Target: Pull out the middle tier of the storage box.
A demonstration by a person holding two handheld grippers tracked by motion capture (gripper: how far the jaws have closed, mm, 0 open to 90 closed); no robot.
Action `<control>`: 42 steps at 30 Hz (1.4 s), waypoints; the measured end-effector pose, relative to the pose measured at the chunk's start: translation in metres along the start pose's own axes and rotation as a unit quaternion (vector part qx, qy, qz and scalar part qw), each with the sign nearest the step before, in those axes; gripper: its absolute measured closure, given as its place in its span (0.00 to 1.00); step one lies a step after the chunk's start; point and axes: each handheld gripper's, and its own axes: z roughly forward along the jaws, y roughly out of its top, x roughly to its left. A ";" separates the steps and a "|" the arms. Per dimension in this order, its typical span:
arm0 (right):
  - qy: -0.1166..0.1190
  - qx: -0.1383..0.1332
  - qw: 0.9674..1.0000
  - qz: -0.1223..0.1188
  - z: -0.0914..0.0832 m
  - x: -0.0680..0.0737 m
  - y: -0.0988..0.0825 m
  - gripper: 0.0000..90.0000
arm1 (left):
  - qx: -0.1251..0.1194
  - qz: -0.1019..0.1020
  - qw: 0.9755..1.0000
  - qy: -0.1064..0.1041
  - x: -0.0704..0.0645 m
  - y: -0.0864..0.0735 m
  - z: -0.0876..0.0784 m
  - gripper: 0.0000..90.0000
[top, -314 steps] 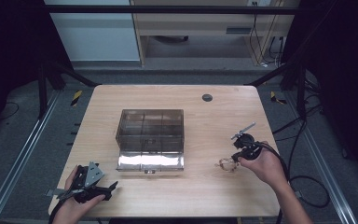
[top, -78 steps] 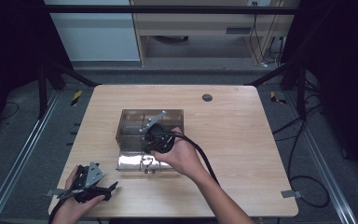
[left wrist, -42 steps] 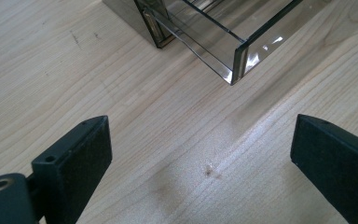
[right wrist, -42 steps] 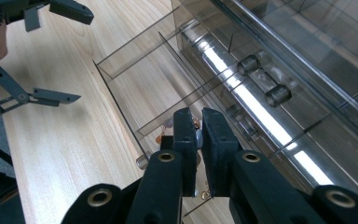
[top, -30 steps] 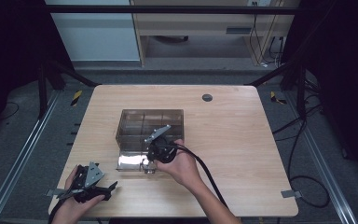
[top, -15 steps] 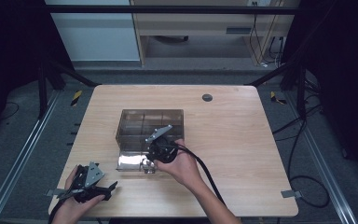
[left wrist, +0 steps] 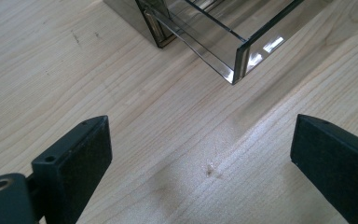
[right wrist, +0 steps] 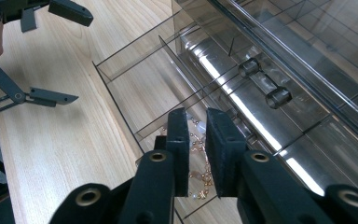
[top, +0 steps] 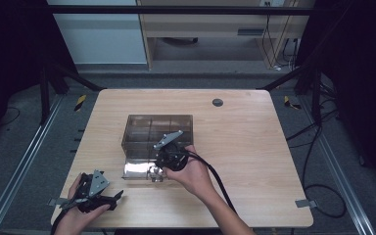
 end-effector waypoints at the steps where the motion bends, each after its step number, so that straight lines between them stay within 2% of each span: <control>1: 0.001 0.001 1.000 0.000 -0.001 0.000 0.000 0.91 | 0.000 0.000 1.000 0.000 0.000 0.000 0.000 0.06; 6: -0.002 0.002 1.000 -0.001 -0.005 0.002 -0.003 1.00 | 0.000 -0.002 1.000 0.000 0.001 0.000 0.000 0.06; 14: -0.008 -0.003 1.000 -0.003 -0.016 0.007 -0.010 1.00 | -0.001 -0.003 1.000 0.003 0.002 0.000 -0.001 0.06; 24: -0.007 -0.008 1.000 -0.005 -0.024 0.013 -0.020 1.00 | -0.001 -0.014 1.000 0.020 0.007 -0.002 -0.006 0.10; 28: -0.005 -0.005 1.000 -0.003 -0.029 0.013 -0.029 1.00 | -0.004 -0.020 0.999 0.034 0.014 -0.002 -0.012 0.19; 31: -0.003 -0.004 1.000 0.000 -0.031 0.014 -0.033 1.00 | -0.010 -0.033 0.999 0.038 0.019 -0.004 -0.016 0.24; 32: -0.003 -0.004 1.000 0.000 -0.031 0.014 -0.033 1.00 | -0.010 -0.033 0.999 0.038 0.019 -0.004 -0.016 0.26; 34: -0.004 -0.002 1.000 0.001 -0.032 0.014 -0.038 1.00 | -0.009 -0.046 0.998 0.038 0.023 -0.005 -0.018 0.29; 38: -0.004 -0.004 1.000 0.007 -0.033 0.014 -0.042 1.00 | -0.026 -0.049 0.998 0.040 0.025 -0.003 -0.024 0.38; 42: -0.004 -0.005 1.000 0.005 -0.035 0.015 -0.045 1.00 | -0.037 -0.053 0.997 0.034 0.030 0.008 -0.032 0.44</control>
